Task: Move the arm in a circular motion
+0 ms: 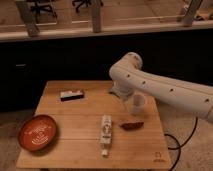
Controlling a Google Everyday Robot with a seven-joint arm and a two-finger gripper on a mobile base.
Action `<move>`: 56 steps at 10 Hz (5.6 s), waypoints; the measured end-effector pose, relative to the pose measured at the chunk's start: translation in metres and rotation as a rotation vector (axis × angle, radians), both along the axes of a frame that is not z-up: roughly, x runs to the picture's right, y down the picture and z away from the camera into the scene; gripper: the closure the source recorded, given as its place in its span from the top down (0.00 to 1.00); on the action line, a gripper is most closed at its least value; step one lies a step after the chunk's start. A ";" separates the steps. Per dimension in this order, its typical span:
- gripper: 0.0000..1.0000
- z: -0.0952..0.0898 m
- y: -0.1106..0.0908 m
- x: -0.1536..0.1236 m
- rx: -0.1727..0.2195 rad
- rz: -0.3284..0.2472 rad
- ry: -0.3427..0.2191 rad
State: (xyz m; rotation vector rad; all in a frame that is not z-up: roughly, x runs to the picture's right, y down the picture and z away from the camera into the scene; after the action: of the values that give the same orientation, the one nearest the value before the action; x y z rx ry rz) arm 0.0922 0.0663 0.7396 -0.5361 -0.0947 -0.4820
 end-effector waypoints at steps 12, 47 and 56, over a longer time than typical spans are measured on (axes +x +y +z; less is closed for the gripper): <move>0.80 0.005 0.005 0.002 -0.014 -0.081 -0.055; 0.80 0.030 0.018 -0.013 -0.005 -0.393 -0.249; 0.80 0.035 0.023 -0.034 -0.009 -0.495 -0.308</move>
State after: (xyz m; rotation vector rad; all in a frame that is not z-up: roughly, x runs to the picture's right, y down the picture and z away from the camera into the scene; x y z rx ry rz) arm 0.0582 0.0892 0.7750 -0.4901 -0.2622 -1.0473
